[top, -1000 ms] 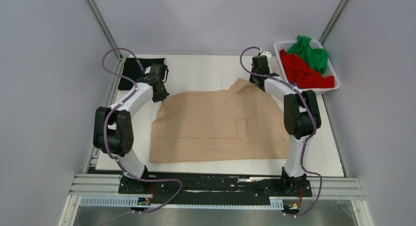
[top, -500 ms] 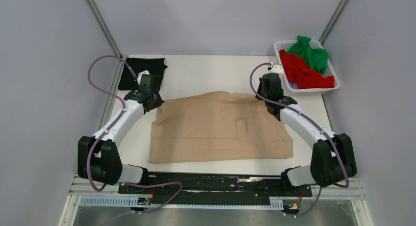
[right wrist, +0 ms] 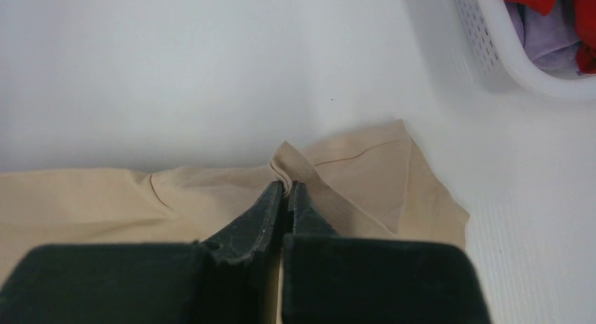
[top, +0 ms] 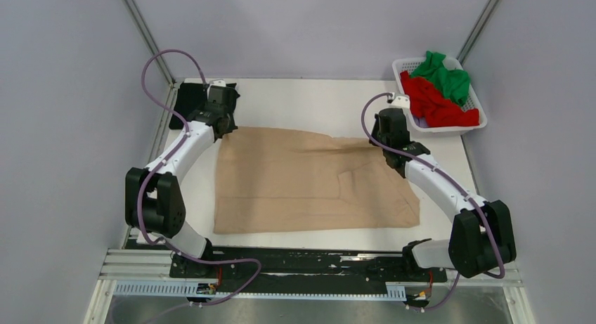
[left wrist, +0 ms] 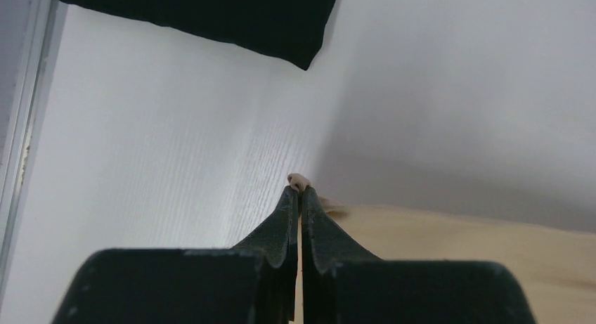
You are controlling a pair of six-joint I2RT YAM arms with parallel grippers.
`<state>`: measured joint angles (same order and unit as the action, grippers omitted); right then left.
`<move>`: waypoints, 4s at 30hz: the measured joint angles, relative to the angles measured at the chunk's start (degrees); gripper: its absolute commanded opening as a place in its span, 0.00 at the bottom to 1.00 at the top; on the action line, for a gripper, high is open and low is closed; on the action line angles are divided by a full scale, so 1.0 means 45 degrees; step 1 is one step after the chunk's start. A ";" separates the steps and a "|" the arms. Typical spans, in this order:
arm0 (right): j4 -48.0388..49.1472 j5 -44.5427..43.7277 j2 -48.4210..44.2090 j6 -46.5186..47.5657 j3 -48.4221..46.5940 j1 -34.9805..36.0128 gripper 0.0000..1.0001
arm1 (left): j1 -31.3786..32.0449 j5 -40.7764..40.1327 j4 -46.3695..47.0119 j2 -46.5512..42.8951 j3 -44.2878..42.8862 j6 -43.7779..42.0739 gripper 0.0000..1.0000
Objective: Fold and stack the t-shirts
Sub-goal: Fold the other side of the tshirt into a rectangle
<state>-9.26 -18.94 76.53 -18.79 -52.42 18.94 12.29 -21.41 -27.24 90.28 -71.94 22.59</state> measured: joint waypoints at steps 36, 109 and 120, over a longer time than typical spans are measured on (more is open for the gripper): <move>-0.7461 0.1763 -0.5051 -0.4755 0.2759 0.0364 0.12 | 0.0325 0.1365 -0.1598 -0.7096 0.7703 0.3866 0.06; -0.2210 0.6139 -0.2599 -0.3249 0.3973 -0.0617 1.00 | 0.0345 0.3283 -0.2006 -0.3876 0.6946 0.4095 1.00; -0.1030 0.8257 -0.0719 -0.3113 0.4405 -0.0748 1.00 | 0.0345 0.3298 -0.1880 -0.3823 0.6951 0.4095 1.00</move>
<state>-13.89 18.22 73.30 -32.80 -32.60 15.57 13.85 -6.57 -35.70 73.08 -40.66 41.01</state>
